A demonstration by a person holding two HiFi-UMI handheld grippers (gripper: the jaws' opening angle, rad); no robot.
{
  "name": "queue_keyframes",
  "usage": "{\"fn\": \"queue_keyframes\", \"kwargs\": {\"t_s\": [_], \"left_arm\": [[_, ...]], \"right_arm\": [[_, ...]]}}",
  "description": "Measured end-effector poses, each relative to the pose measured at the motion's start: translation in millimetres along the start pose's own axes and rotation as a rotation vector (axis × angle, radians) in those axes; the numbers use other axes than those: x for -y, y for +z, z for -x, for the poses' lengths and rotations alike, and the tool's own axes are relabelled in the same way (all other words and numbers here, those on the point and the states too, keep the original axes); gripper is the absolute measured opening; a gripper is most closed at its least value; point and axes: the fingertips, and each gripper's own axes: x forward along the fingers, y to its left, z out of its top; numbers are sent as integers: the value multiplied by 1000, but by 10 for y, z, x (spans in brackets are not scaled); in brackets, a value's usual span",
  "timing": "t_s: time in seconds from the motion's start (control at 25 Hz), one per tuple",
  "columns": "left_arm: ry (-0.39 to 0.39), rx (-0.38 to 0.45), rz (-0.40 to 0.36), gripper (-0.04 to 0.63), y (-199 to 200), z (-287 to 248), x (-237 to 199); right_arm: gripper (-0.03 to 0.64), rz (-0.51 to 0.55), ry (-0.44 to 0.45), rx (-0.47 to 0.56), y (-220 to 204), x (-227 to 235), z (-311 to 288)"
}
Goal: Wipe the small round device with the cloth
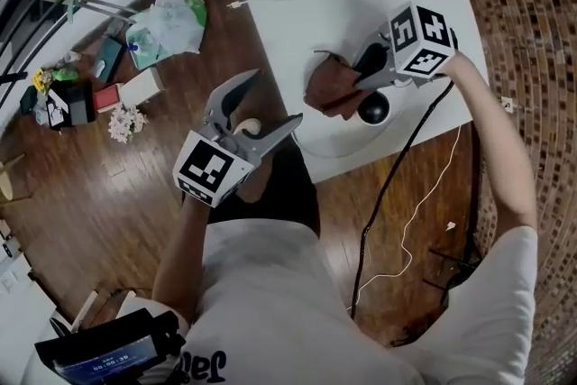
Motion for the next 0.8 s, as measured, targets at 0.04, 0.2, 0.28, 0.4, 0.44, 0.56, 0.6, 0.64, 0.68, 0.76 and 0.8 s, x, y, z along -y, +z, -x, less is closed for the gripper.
{"fn": "queue_keyframes", "kwargs": {"t_s": [0.04,0.2,0.28,0.4,0.44,0.56,0.6,0.64,0.68,0.76,0.8], "left_arm": [[-14,-3,0,393,-4,-22,31],[-77,-22,-6,393,34,-99,132],[-113,-31,-13,393,30,-155,217],[-187,-51,-24,393,33,-253,367],[-210,-56,-29,393,32,-282,408],[-260,-68,-46,393,27,-338,512],[-274,-71,-53,393,37,-351,544],[-289,-74,-62,393,54,-364,579],[-305,-74,-70,393,76,-375,613],[-335,-71,-86,393,127,-394,668],[-345,-69,-92,393,147,-399,682]], "right_arm": [[45,-36,-24,28,-80,46,45],[45,-180,-142,174,-370,104,252],[45,-241,-215,234,-573,72,307],[46,-338,-273,325,-847,-118,265],[45,-371,-281,362,-904,-193,217],[46,-457,-307,490,-974,-395,-1],[46,-483,-319,536,-972,-456,-80],[46,-507,-329,577,-963,-521,-159],[46,-527,-336,612,-947,-589,-238],[46,-553,-336,658,-888,-722,-396],[46,-558,-329,668,-844,-778,-476]]}}
